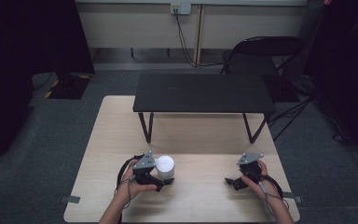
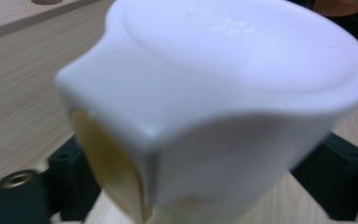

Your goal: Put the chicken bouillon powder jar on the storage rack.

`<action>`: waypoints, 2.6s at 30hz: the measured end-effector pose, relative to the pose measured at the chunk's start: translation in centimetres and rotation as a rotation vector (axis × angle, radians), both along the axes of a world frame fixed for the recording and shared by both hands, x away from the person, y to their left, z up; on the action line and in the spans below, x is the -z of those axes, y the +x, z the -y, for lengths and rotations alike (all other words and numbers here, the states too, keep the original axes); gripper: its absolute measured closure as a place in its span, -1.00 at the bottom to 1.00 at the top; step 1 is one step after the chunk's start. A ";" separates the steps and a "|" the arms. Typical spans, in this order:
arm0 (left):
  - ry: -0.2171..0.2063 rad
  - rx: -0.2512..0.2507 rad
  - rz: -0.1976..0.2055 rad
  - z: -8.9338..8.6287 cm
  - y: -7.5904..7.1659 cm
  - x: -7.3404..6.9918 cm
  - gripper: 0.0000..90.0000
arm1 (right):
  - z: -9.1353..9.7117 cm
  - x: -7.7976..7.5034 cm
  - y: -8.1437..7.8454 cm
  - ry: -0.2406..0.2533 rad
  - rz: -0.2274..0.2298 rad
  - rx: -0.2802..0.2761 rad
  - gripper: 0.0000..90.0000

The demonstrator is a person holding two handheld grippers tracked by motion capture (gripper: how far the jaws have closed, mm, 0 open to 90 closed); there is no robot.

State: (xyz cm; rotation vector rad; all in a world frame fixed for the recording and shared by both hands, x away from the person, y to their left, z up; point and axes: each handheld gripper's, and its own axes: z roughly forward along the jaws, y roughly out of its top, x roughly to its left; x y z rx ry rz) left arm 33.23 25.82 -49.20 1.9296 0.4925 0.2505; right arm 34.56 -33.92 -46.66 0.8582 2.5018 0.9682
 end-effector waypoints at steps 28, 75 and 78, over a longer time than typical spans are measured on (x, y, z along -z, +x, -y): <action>0.019 0.007 0.049 -0.1 -0.2 -3.7 -0.32 | 0.0 0.0 0.0 0.003 0.001 0.000 -1.00; 0.002 -0.155 0.139 6.7 15.0 -23.9 -0.32 | 0.3 0.2 -0.1 0.012 0.007 -0.003 -1.00; -0.018 -0.177 0.139 6.6 15.6 -23.3 -0.32 | 0.3 0.2 -0.1 0.012 0.007 -0.004 -1.00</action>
